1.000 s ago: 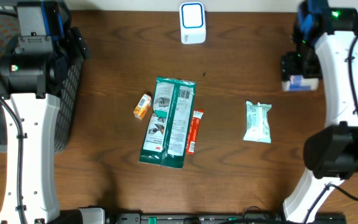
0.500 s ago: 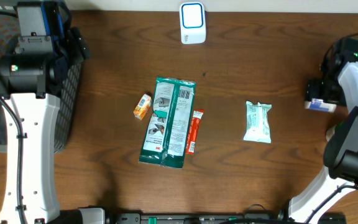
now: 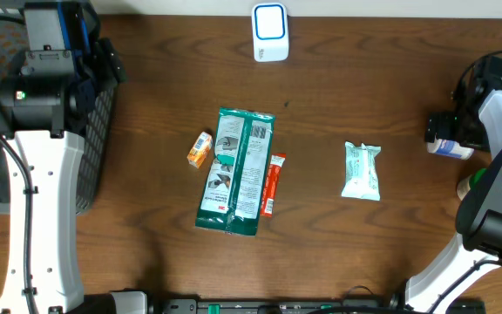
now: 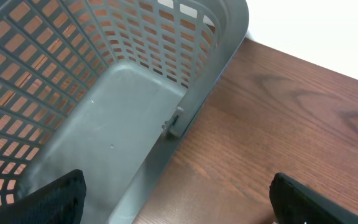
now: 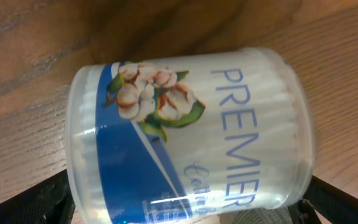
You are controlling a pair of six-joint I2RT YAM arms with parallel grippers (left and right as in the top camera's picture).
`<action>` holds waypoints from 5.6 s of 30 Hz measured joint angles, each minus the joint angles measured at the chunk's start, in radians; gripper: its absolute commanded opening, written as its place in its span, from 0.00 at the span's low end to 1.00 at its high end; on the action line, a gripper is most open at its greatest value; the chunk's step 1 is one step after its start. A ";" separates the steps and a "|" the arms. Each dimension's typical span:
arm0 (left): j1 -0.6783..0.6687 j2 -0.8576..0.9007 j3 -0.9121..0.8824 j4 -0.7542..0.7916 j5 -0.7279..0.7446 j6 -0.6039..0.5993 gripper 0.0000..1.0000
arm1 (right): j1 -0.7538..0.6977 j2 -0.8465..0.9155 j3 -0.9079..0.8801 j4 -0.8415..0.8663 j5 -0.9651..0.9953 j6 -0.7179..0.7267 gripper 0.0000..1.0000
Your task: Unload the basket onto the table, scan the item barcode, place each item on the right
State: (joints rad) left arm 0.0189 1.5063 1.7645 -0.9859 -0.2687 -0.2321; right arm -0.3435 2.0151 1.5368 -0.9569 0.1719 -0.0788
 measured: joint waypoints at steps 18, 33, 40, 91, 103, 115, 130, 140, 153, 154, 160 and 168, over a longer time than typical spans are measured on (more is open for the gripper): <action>0.000 0.000 0.000 0.000 0.000 0.000 0.90 | 0.000 -0.040 0.166 -0.135 0.018 0.000 0.99; 0.000 0.000 0.000 0.000 0.000 0.000 0.90 | 0.049 -0.210 0.248 -0.335 -0.583 -0.001 0.99; 0.000 0.000 0.000 0.000 0.000 0.000 0.90 | 0.097 -0.214 0.178 -0.342 -0.667 -0.002 0.88; 0.000 0.000 0.000 0.000 0.000 0.000 0.90 | 0.307 -0.406 -0.511 0.201 -0.547 0.566 0.99; 0.000 0.000 0.000 0.000 0.000 0.000 0.90 | 0.307 -0.309 -0.511 0.327 -0.402 0.520 0.94; 0.000 0.000 0.000 0.000 0.000 0.000 0.90 | 0.309 -0.172 -0.473 0.389 -0.498 0.433 0.64; 0.000 0.000 0.000 0.000 0.000 0.000 0.90 | 0.314 -0.141 -0.477 0.392 -0.584 0.418 0.01; 0.000 0.000 0.000 0.000 0.000 0.000 0.90 | 0.290 -0.190 -0.492 0.367 -0.713 0.293 0.01; 0.000 0.000 0.000 0.000 0.000 0.000 0.90 | 0.298 -0.454 -0.492 0.350 -0.717 0.184 0.01; 0.000 0.000 0.000 0.000 0.000 0.000 0.90 | 0.303 -0.454 -0.492 0.351 -0.717 0.173 0.01; 0.000 0.000 0.000 0.000 0.000 0.000 0.90 | 0.318 -0.455 -0.492 0.341 -0.668 0.150 0.30; 0.000 0.000 0.000 0.000 0.000 0.000 0.90 | 0.322 -0.455 -0.506 0.314 -0.542 0.190 0.82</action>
State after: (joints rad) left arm 0.0189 1.5063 1.7645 -0.9859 -0.2687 -0.2325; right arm -0.0219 1.5604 1.0309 -0.6430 -0.3698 0.1116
